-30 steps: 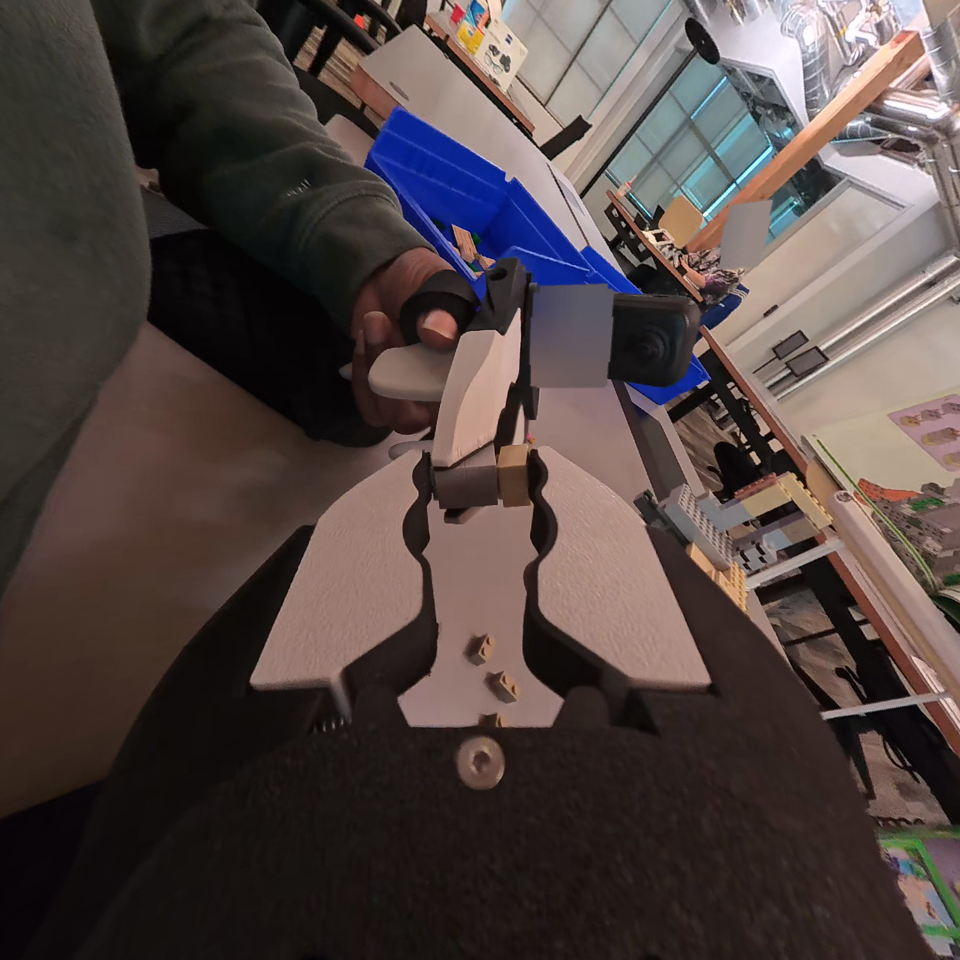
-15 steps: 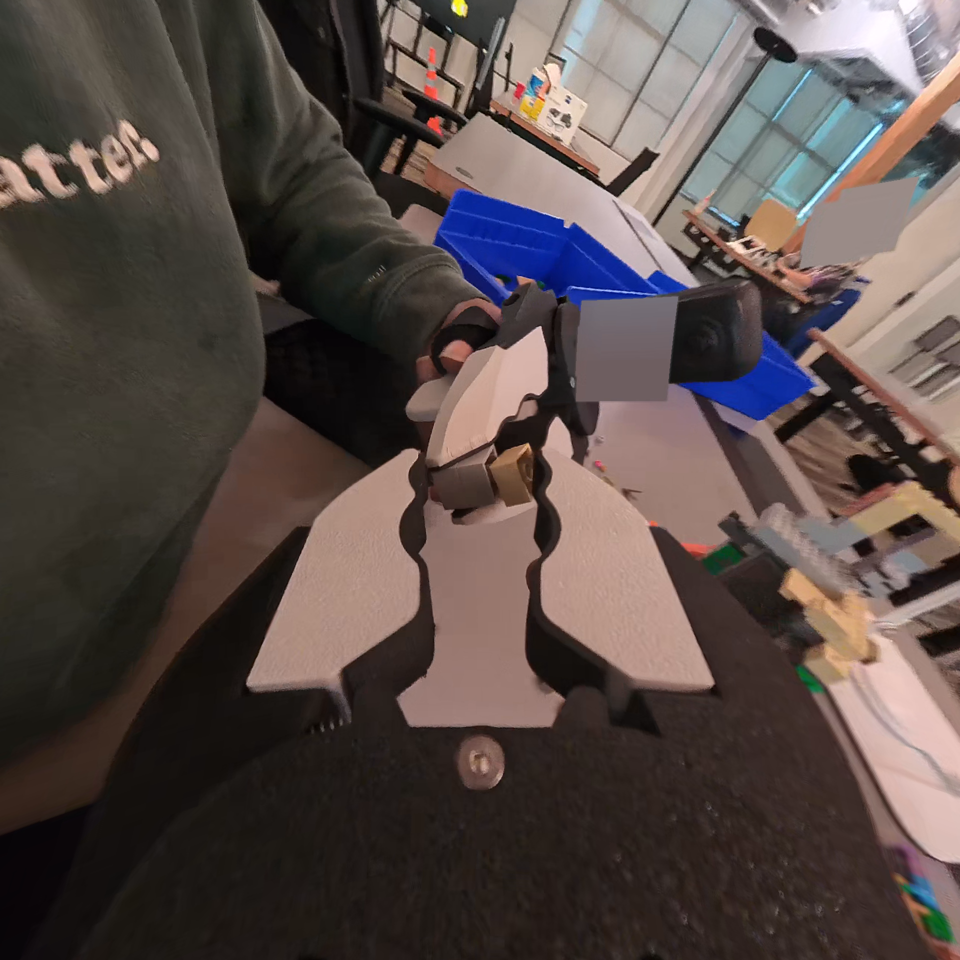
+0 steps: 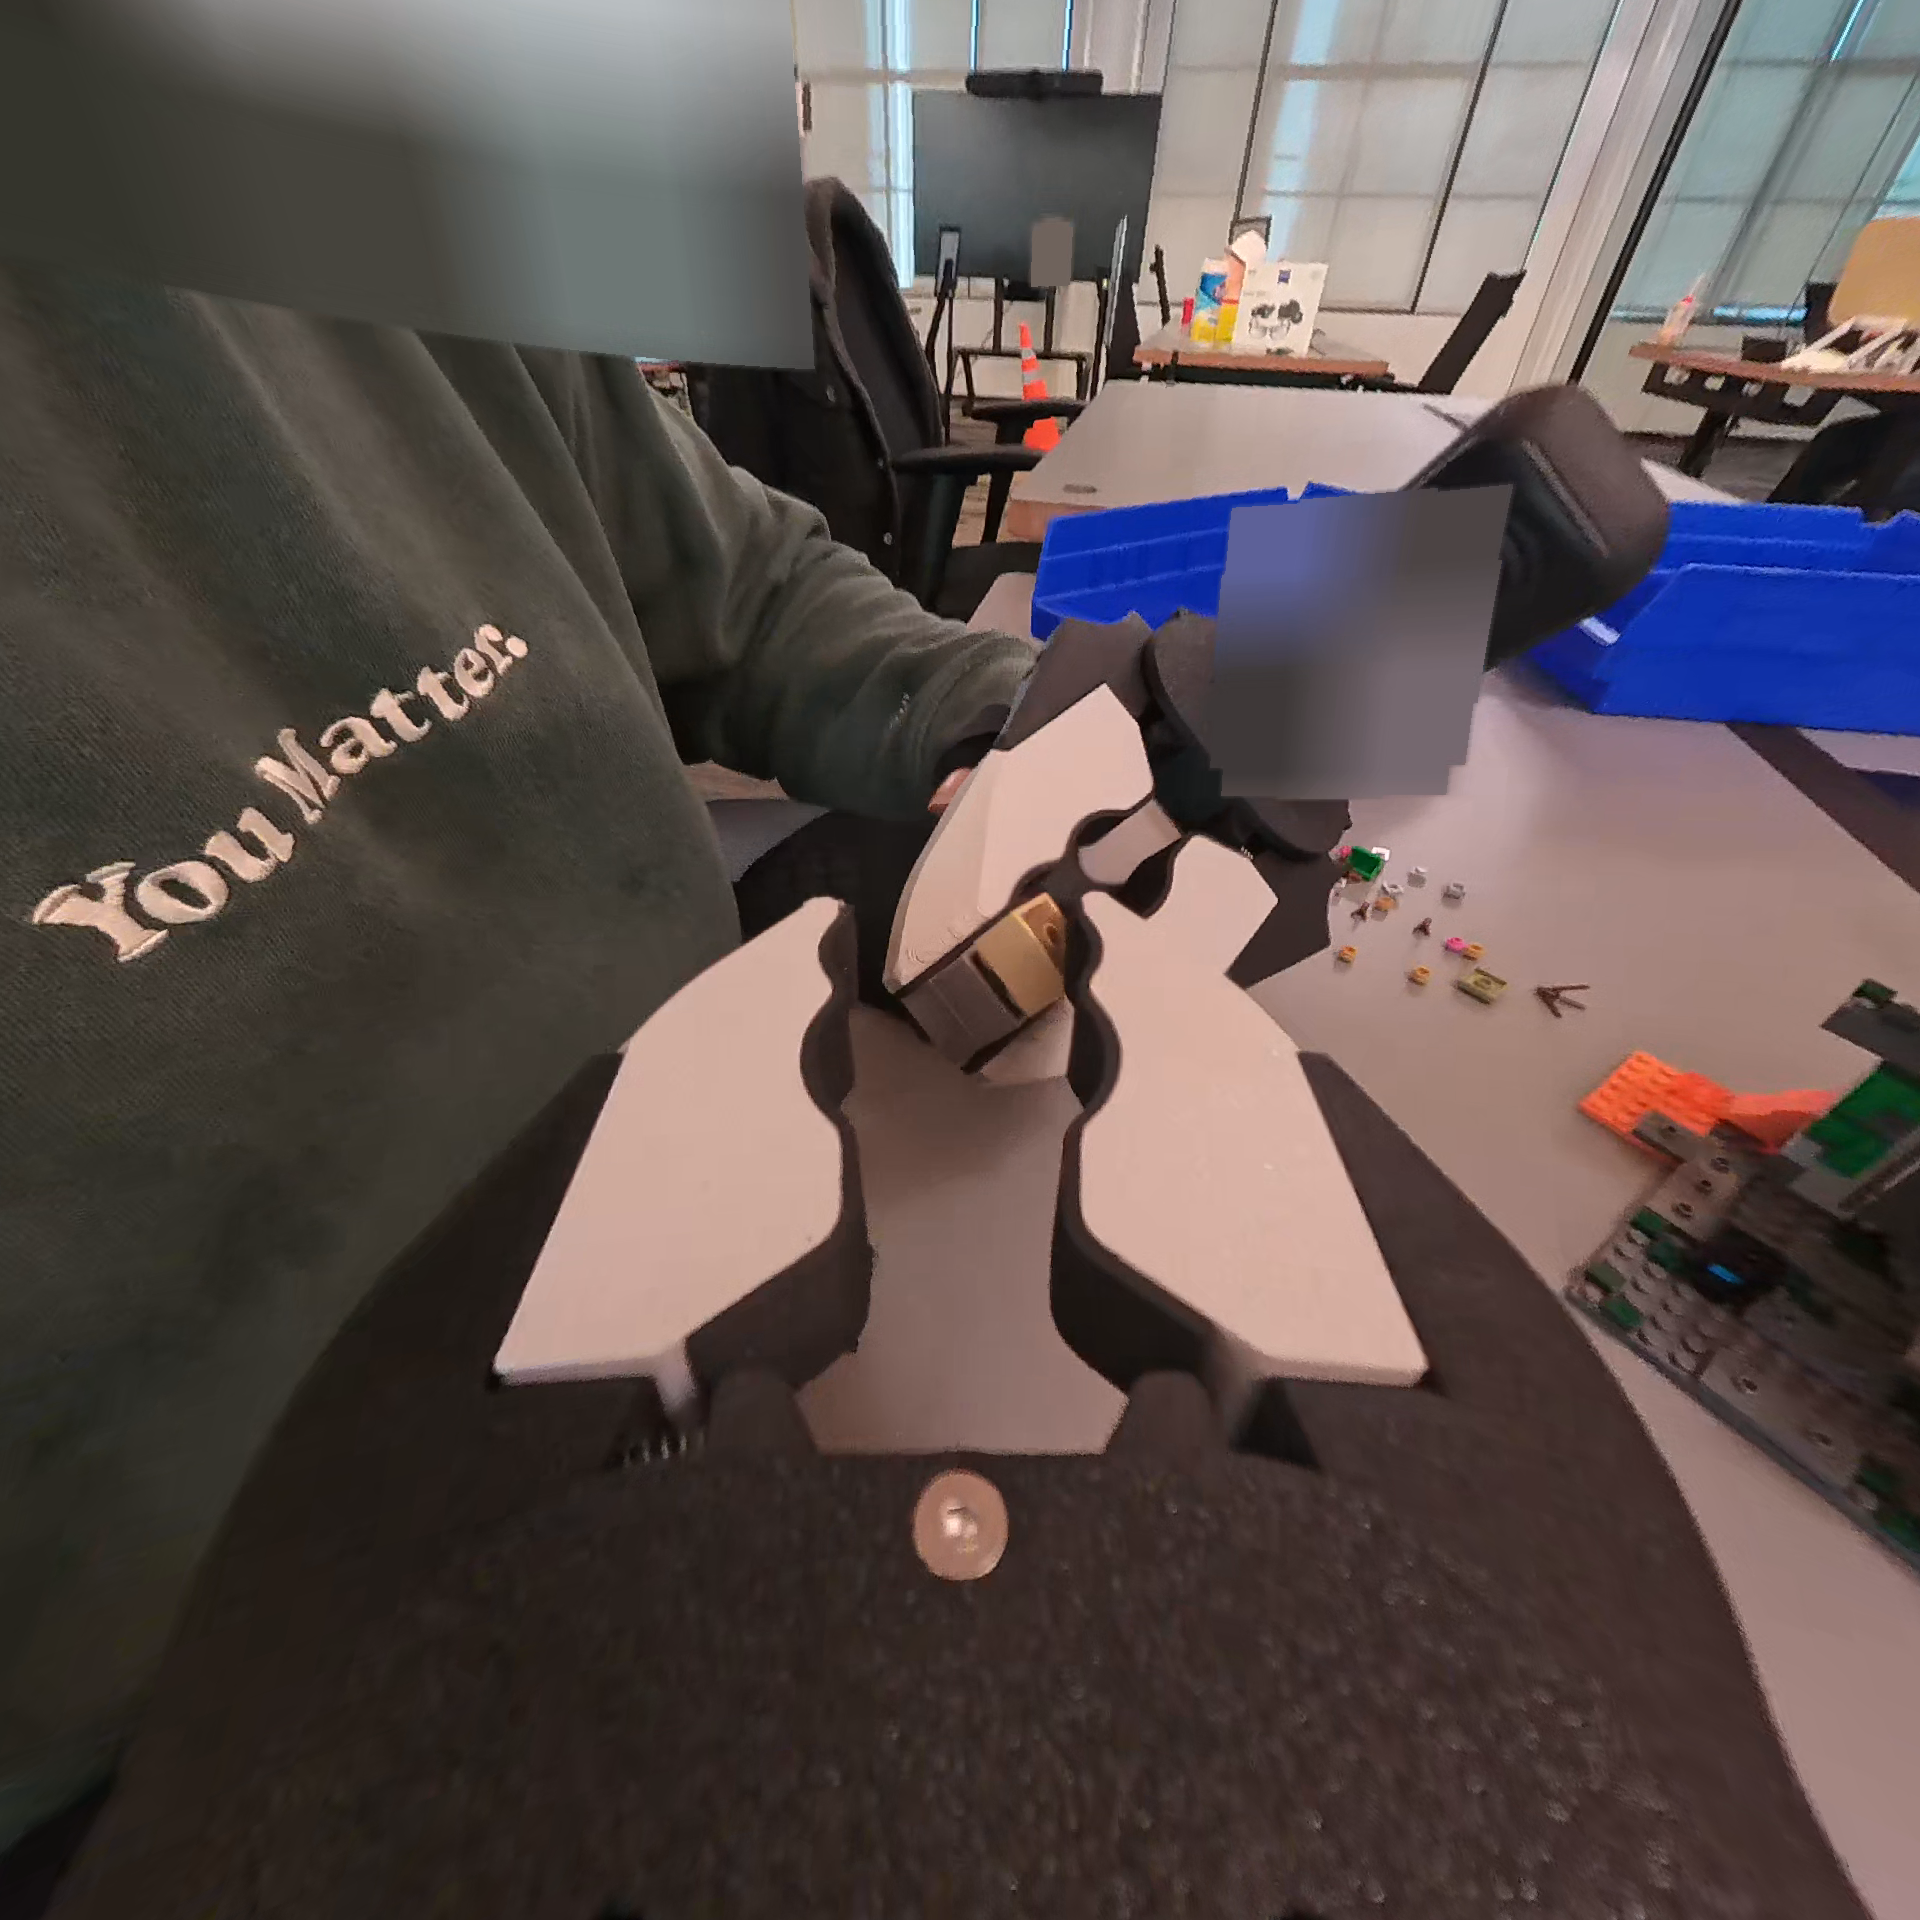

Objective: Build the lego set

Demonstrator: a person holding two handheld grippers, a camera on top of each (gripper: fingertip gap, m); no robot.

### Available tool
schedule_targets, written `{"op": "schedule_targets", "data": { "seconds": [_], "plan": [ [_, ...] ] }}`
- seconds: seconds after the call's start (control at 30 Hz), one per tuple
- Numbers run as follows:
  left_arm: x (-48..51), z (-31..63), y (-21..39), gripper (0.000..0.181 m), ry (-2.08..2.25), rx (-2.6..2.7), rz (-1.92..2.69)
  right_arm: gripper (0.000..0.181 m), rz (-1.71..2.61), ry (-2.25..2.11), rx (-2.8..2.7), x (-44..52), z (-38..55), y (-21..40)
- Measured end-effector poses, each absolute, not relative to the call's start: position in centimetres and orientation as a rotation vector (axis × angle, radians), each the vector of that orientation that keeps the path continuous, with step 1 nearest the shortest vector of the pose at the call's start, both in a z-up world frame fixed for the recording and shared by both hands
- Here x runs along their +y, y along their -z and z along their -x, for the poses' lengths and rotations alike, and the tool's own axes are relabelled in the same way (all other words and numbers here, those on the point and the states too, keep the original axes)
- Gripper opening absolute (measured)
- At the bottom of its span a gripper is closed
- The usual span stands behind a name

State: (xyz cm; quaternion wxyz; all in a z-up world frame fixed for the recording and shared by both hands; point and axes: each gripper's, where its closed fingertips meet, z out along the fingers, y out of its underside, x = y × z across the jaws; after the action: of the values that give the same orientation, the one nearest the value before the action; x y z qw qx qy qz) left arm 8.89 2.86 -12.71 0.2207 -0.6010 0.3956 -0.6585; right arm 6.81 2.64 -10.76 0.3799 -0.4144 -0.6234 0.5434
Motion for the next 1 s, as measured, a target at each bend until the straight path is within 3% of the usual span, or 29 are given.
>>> {"op": "schedule_targets", "data": {
  "seconds": [1.0],
  "plan": [
    [1.5, -7.9, 9.5, 0.017, 2.112, 0.915, 1.501, 0.035, 0.729, -0.705, -1.609, 2.3, -5.5, 9.5]
  ]
}}
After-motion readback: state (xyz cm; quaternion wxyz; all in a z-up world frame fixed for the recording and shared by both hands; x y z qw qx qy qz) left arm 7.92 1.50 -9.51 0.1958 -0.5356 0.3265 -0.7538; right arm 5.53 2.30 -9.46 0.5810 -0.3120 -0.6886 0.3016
